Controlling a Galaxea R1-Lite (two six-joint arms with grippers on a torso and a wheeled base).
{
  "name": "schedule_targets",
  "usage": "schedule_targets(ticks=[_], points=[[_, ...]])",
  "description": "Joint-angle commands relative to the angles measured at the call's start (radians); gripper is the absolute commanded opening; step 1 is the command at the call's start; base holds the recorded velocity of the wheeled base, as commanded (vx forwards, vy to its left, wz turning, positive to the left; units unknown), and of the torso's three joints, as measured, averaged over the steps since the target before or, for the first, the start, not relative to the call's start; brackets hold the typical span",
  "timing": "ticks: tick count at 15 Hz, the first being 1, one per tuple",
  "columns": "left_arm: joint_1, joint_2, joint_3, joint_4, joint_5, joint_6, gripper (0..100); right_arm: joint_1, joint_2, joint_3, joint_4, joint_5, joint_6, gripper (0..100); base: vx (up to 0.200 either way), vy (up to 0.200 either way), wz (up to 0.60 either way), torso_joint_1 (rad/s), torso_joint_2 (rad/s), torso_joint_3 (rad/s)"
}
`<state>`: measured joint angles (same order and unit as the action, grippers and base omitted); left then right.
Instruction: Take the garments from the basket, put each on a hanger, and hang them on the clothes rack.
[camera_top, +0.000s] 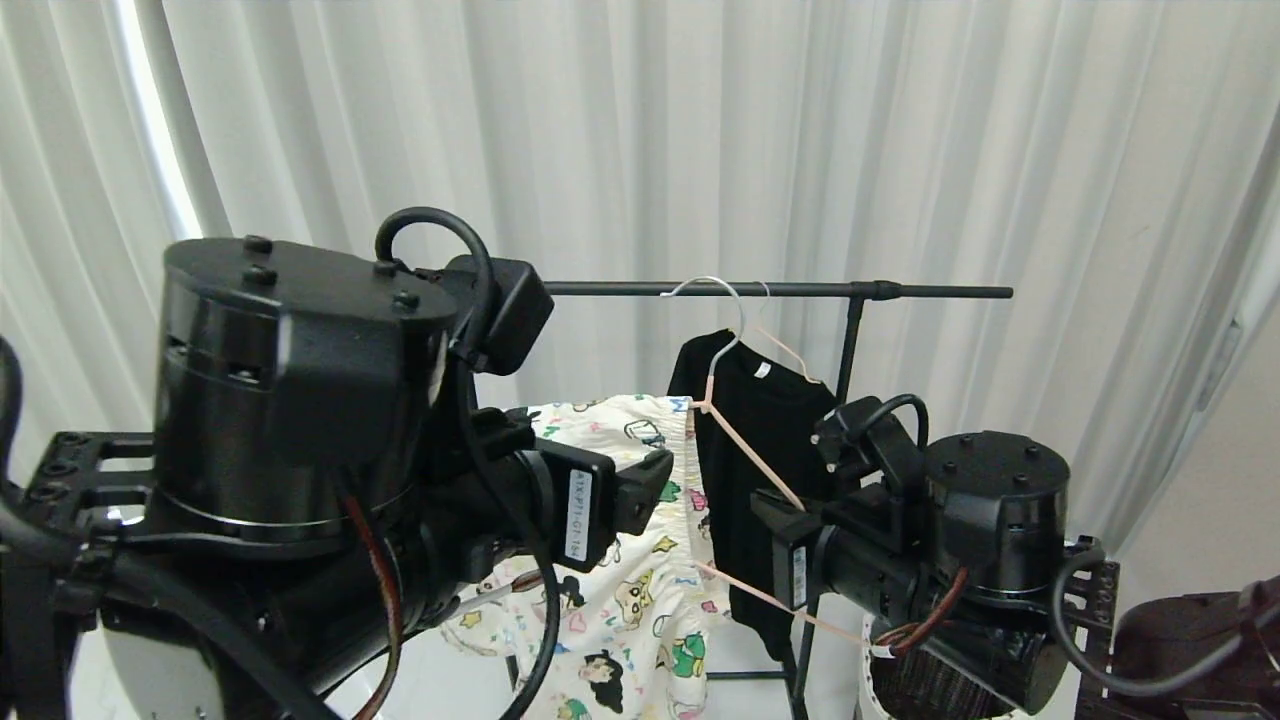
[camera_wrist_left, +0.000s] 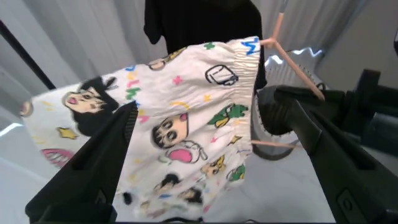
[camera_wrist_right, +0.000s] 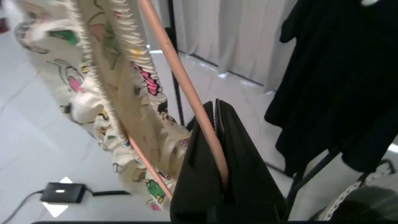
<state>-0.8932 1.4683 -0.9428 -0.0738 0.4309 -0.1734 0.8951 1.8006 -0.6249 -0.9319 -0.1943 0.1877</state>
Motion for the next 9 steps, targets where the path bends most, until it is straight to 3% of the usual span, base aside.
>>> schedule_targets(ticks=[1,5,7,9], points=[[0.045,-0.157,0.128,-0.001,-0.089,0.098,100,-0.042,-0.033,0.137,-0.113,0.018,-0.102,0,0.000,0.000,0.00,0.000,0.00,0.000],[0.181,-0.350,0.305,-0.001,-0.403,0.272,100,-0.071,-0.090,0.344,-0.277,0.099,-0.241,0,0.000,0.000,0.00,0.000,0.00,0.000],[0.191,-0.418,0.395,-0.001,-0.554,0.384,100,-0.070,-0.124,0.410,-0.311,0.179,-0.330,0,0.000,0.000,0.00,0.000,0.00,0.000],[0.191,-0.418,0.443,-0.003,-0.630,0.457,100,-0.070,-0.145,0.438,-0.311,0.230,-0.393,0,0.000,0.000,0.00,0.000,0.00,0.000]])
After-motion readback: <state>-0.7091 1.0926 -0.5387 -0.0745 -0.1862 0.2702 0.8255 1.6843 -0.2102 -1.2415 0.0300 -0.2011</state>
